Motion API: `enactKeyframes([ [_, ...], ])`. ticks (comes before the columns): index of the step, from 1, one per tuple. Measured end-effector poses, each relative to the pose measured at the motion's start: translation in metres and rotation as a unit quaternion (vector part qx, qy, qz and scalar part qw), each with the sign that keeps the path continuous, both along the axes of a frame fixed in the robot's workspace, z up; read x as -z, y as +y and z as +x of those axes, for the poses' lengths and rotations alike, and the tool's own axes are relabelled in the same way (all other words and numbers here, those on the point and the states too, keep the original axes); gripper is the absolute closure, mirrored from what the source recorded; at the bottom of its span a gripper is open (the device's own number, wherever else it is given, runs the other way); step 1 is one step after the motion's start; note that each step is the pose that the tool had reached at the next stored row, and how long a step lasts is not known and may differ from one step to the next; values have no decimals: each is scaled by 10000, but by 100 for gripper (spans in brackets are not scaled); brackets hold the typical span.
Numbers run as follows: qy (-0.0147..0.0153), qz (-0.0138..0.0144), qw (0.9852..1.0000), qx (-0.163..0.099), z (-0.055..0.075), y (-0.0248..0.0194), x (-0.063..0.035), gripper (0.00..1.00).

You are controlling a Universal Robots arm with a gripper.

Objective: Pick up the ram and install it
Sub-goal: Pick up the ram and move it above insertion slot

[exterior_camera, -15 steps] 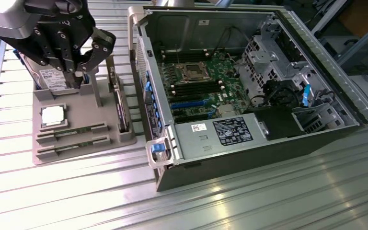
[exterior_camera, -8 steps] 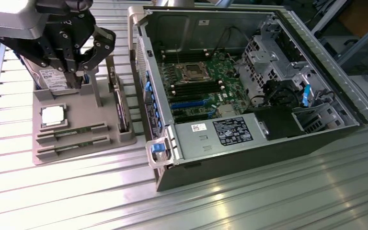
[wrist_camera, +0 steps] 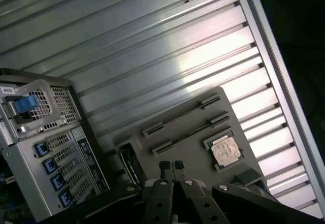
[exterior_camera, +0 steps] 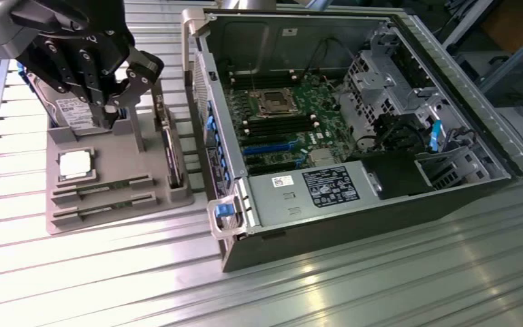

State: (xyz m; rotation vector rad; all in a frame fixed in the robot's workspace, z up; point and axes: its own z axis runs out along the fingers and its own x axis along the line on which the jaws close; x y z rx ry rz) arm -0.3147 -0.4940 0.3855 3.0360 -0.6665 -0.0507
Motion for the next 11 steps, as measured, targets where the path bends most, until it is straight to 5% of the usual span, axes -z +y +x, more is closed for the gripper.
enactKeyframes([
  [2,0,0,9997,264,0,0,29,89],
  [5,0,0,9970,775,0,0,113,89],
  [11,0,0,9891,1473,0,0,254,89],
])
